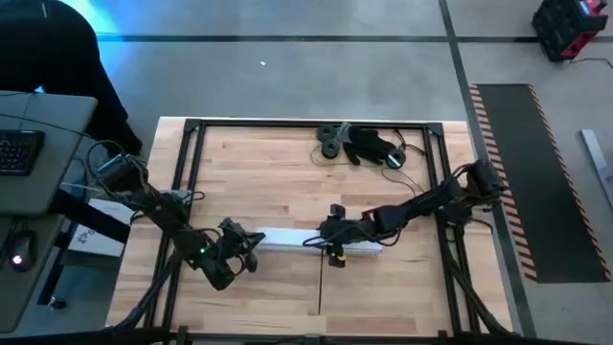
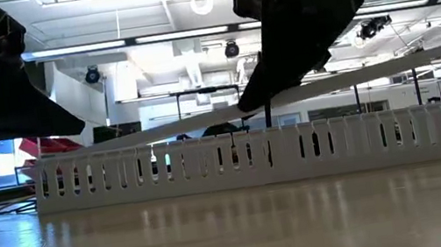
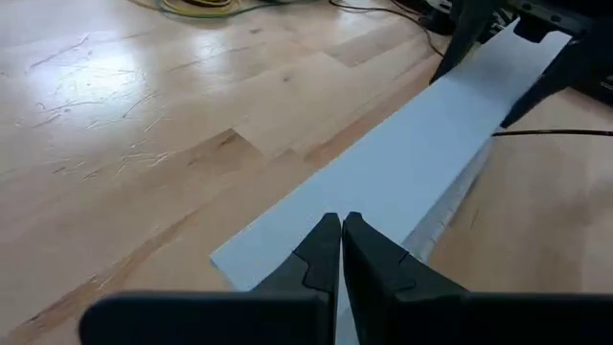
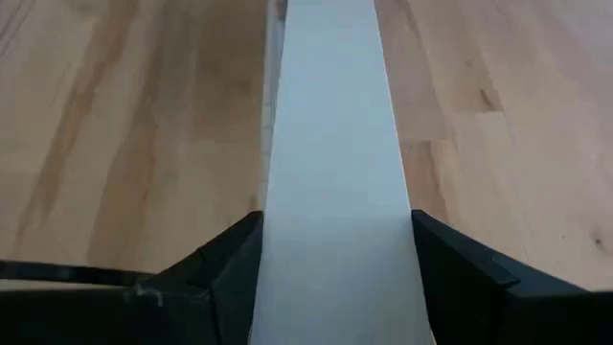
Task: Ziptie cables
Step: Close the white cable duct
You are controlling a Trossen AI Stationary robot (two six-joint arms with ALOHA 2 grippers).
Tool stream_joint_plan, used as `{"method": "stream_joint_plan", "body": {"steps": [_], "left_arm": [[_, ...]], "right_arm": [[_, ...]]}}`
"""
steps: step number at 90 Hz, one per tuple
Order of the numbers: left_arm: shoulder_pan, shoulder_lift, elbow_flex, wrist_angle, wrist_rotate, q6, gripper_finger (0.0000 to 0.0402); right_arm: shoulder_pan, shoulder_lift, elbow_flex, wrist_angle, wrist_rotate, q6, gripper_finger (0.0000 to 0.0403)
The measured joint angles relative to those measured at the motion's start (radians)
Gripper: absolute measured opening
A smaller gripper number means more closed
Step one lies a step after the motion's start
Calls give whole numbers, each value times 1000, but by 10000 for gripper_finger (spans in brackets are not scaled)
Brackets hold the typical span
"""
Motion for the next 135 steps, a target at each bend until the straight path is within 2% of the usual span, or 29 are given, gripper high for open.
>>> {"method": "stream_joint_plan", "body": {"steps": [22, 35, 87, 120, 135], "left_arm": [[0, 0, 0, 0, 0, 7, 0], [0, 0, 0, 0, 2, 7, 0], [0, 0, 0, 0, 4, 7, 0], [2, 3, -1, 1, 1, 7, 0], [47, 51, -1, -1, 11, 0, 0]], "right_arm": [[0, -1, 0, 55, -36, -16, 209], [0, -1, 0, 29, -45, -8, 209], [0, 16, 0, 38, 33, -51, 209], [0, 16, 0, 13, 28, -35, 209], [-1, 16, 0, 13, 29, -21, 209]]}}
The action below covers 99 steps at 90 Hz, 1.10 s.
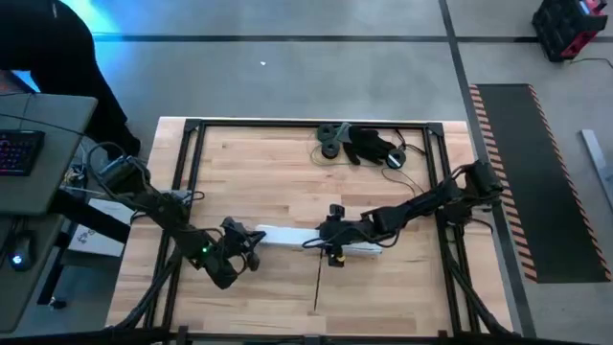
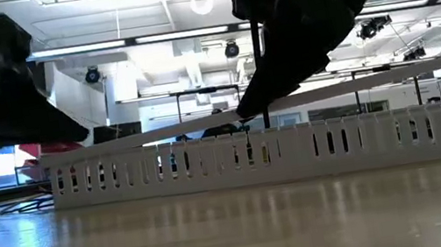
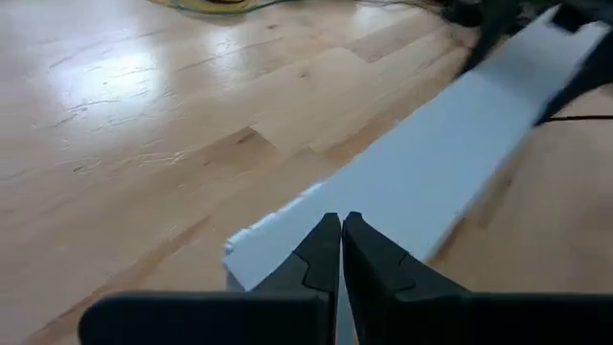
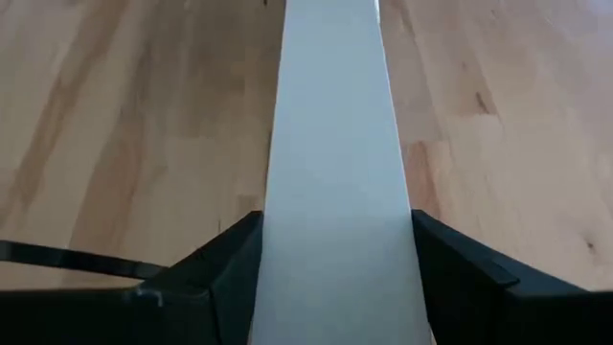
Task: Ziptie cables
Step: Close the white cable duct
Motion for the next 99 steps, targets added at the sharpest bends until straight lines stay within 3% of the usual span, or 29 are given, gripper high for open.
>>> {"method": "stream_joint_plan", "body": {"steps": [46, 64, 99], "left_arm": [[61, -18, 0, 38, -5, 85, 0], [90, -25, 0, 114, 6, 185, 0], [111, -25, 0, 114, 56, 191, 0]], "right_arm": [[0, -3, 0, 17, 59, 11, 209], [-1, -3, 0, 6, 51, 43, 209], [-18, -3, 0, -6, 8, 75, 209]]}}
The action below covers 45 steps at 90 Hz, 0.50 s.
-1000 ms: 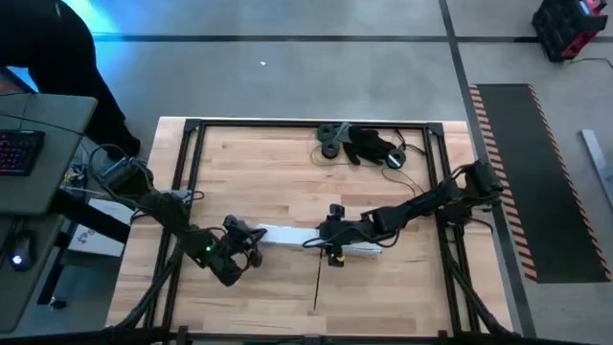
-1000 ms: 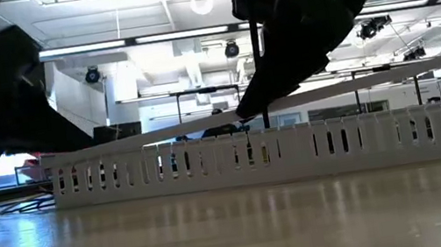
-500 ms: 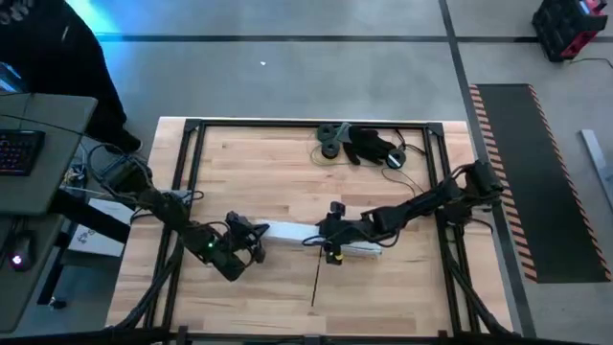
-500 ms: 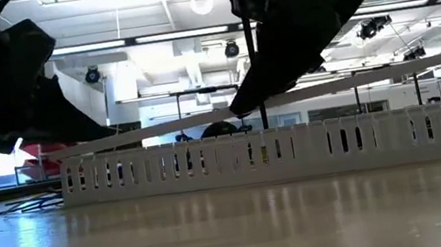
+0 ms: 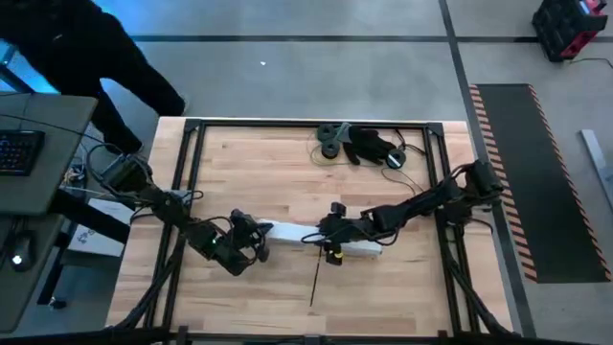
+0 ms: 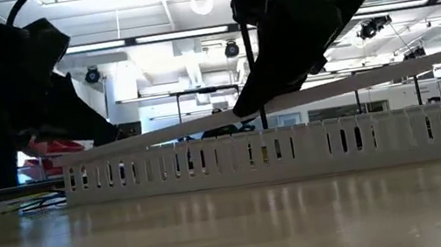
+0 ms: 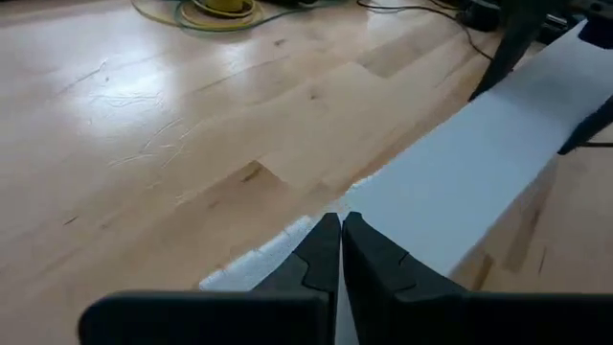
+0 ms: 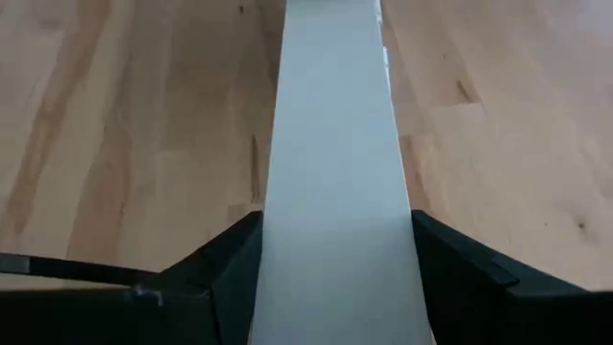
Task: Ziptie cables
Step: Close the white cable duct
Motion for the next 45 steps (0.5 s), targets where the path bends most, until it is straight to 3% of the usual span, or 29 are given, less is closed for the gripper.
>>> {"method": "stream_joint_plan", "body": {"steps": [45], "left_arm": [[1, 0, 1, 163, -2, 157, 0]], "right_arm": [[-8, 0, 0, -9, 17, 28, 209]]}}
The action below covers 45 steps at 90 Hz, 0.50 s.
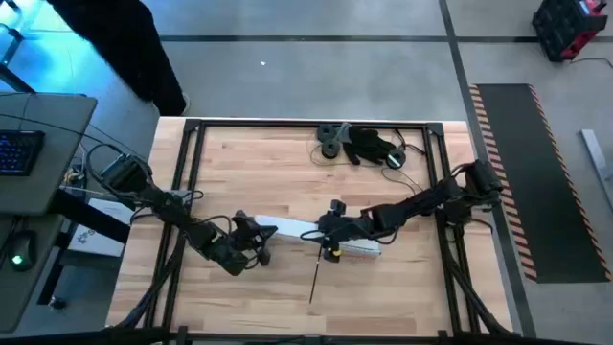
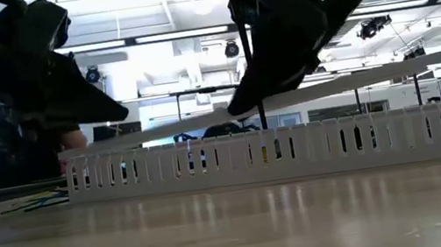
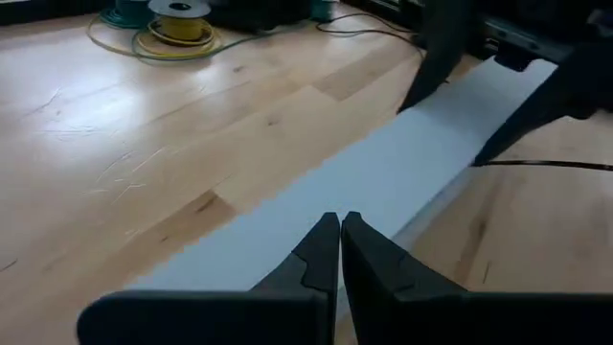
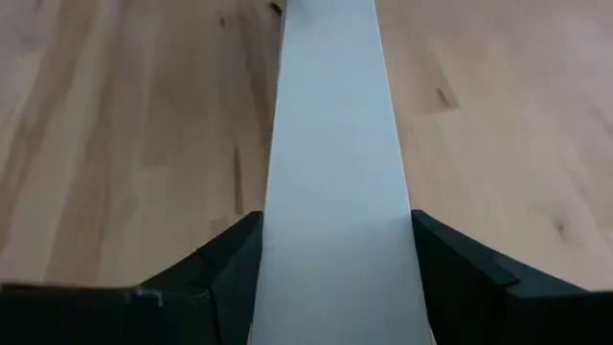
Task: Ziptie cables
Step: Close the white cable duct
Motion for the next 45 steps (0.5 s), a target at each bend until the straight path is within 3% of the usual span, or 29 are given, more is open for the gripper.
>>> {"method": "stream_joint_plan", "body": {"steps": [45], "left_arm": [[0, 0, 0, -12, 12, -1, 0]], "right_arm": [[-2, 0, 0, 26, -32, 9, 209]]}}
